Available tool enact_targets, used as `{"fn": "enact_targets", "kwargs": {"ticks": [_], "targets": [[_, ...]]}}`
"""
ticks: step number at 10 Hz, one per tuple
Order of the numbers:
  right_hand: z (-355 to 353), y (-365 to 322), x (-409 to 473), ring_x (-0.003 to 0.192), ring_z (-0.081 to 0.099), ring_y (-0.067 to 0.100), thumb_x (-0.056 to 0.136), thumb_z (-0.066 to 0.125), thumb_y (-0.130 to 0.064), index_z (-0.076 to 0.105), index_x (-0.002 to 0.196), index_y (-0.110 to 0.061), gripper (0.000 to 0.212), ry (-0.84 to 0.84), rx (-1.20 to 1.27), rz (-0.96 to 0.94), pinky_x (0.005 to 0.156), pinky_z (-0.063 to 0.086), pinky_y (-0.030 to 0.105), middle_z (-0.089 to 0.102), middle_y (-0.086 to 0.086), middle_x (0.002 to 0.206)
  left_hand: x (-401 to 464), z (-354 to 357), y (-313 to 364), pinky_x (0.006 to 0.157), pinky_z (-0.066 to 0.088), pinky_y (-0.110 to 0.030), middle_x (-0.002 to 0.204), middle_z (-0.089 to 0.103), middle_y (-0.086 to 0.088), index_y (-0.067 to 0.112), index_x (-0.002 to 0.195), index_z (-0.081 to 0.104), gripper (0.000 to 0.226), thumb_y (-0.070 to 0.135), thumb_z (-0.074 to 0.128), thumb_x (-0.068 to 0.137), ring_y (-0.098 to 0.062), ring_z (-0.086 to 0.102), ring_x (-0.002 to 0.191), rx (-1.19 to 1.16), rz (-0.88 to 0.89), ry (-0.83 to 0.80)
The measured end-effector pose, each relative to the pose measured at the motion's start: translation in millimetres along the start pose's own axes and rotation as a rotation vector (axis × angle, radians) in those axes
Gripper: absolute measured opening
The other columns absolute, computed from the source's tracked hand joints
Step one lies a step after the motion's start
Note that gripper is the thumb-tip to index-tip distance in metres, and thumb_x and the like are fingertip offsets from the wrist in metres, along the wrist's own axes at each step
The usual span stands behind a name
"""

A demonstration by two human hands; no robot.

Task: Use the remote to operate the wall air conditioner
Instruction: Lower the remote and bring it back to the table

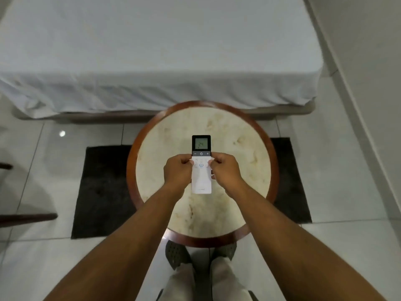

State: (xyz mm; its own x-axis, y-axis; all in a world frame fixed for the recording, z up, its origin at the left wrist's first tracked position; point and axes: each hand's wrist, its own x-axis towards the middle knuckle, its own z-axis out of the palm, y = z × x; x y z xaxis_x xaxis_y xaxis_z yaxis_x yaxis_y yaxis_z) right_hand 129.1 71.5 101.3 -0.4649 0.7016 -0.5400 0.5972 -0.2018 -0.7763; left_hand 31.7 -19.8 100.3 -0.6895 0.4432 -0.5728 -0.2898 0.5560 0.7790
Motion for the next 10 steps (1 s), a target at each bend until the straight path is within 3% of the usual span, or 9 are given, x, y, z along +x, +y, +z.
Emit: {"fn": "enact_targets", "kwargs": {"ticks": [1,2,3,5,7,8,9,10], "targets": [[21.8,49.3,22.1,0.085,0.069,0.031,0.091,0.054,-0.001,0.076,0.099,-0.003,0.023,0.038,-0.039,0.067,0.078,0.056,0.046,0.076,0.015,0.099,23.6,12.7,-54.8,0.061,0.056,-0.033,0.095,0.073,0.002,0.037,0.071,0.068,0.041,0.006,0.051,0.090,-0.020,0.069,0.083,0.018,-0.077,0.023],[37.8,86.8,45.4,0.091,0.070,0.029,0.091,0.058,-0.002,0.075,0.102,-0.002,0.020,0.059,-0.043,0.122,0.085,0.057,0.045,0.076,0.014,0.103,47.7,26.8,-92.0,0.078,0.058,-0.046,0.099,0.074,-0.001,0.033,0.078,0.072,0.035,0.006,0.052,0.089,-0.025,0.069,0.089,0.053,-0.115,0.024],[45.3,106.0,59.8,0.091,0.069,0.028,0.092,0.058,-0.003,0.075,0.103,-0.003,0.020,0.070,-0.064,0.136,0.082,0.057,0.039,0.075,0.014,0.105,60.9,35.4,-109.2,0.082,0.057,-0.048,0.097,0.073,0.003,0.030,0.086,0.074,0.032,0.007,0.052,0.089,-0.023,0.068,0.090,0.084,-0.107,0.029],[58.5,130.7,82.5,0.084,0.065,0.020,0.091,0.057,-0.002,0.075,0.103,-0.004,0.021,0.073,-0.113,0.095,0.067,0.049,0.024,0.075,0.012,0.103,81.2,47.7,-133.8,0.087,0.055,-0.045,0.103,0.073,0.000,0.022,0.105,0.073,0.031,0.005,0.051,0.088,-0.021,0.066,0.094,0.167,-0.025,0.036],[63.9,132.2,89.6,0.078,0.063,0.018,0.091,0.056,-0.002,0.075,0.098,-0.004,0.020,0.105,-0.157,0.038,0.058,0.044,0.016,0.074,0.012,0.099,88.1,48.1,-135.5,0.081,0.057,-0.044,0.103,0.072,0.000,0.021,0.107,0.072,0.031,0.006,0.051,0.090,-0.021,0.066,0.091,0.248,0.070,0.021],[65.2,130.2,87.7,0.085,0.066,0.023,0.092,0.055,-0.001,0.075,0.100,-0.002,0.022,0.107,-0.156,0.033,0.063,0.047,0.022,0.073,0.014,0.102,88.3,46.9,-136.3,0.081,0.057,-0.041,0.106,0.072,-0.001,0.020,0.110,0.070,0.029,0.009,0.052,0.092,-0.020,0.065,0.092,0.274,0.075,-0.002],[62.7,125.8,84.1,0.082,0.064,0.020,0.093,0.054,-0.002,0.075,0.099,-0.002,0.022,0.081,-0.180,0.013,0.061,0.046,0.019,0.073,0.012,0.099,86.7,42.7,-131.5,0.081,0.055,-0.039,0.103,0.072,-0.003,0.016,0.108,0.071,0.024,0.012,0.053,0.092,-0.021,0.065,0.092,0.301,0.067,-0.025],[50.5,116.3,79.1,0.081,0.064,0.022,0.095,0.052,-0.002,0.071,0.099,0.004,0.020,0.069,-0.219,-0.003,0.066,0.048,0.027,0.071,0.015,0.098,81.6,23.3,-125.2,0.080,0.047,-0.033,0.097,0.070,-0.005,0.011,0.102,0.070,0.020,0.022,0.055,0.092,-0.024,0.063,0.091,0.443,0.069,-0.023]]}}
